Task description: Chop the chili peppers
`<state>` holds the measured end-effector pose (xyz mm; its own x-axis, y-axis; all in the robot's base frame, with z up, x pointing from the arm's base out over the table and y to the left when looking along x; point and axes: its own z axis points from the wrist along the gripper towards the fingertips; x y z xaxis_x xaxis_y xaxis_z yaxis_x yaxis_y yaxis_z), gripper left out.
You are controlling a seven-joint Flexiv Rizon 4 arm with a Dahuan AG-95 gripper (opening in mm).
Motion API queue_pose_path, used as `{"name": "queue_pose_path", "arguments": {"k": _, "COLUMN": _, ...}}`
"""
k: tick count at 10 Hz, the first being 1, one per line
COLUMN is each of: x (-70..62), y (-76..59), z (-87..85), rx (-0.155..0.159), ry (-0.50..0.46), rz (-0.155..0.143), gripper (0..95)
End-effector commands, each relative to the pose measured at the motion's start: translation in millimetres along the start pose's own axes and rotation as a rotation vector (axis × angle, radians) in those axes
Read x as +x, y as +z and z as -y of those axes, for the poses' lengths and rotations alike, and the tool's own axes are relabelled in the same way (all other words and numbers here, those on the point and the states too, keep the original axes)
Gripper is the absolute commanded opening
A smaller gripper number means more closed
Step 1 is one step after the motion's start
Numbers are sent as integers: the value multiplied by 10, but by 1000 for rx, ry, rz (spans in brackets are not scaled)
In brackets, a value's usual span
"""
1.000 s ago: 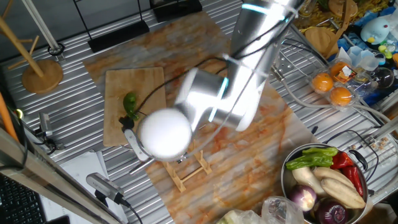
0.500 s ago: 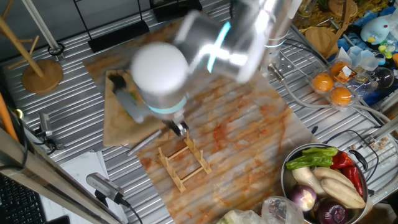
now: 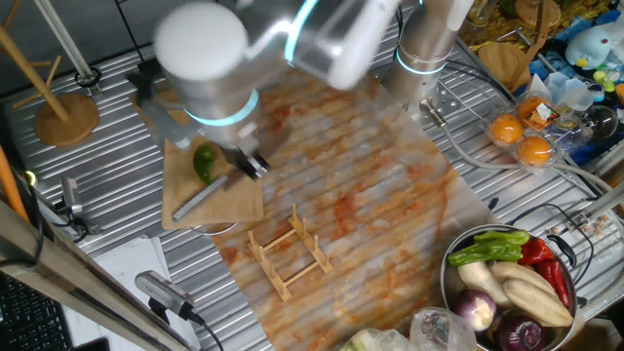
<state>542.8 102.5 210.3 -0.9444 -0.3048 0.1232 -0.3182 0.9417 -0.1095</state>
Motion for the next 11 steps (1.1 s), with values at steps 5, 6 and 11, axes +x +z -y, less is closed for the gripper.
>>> {"name": "queue_pose_path", "arguments": {"k": 5, "x": -81, "y": 51, "z": 80, "rx": -70, "ry": -62, "rz": 11, "gripper": 0}}
{"name": "queue_pose_path", "arguments": {"k": 6, "x": -81, "y": 51, "z": 80, "rx": -45, "ry": -9, "rz": 0, "gripper": 0}}
{"name": "queue_pose_path", "arguments": {"k": 11, "x": -122, "y": 330, "z": 637, "rx": -19, "ry": -79, "rz": 20, "gripper": 0}}
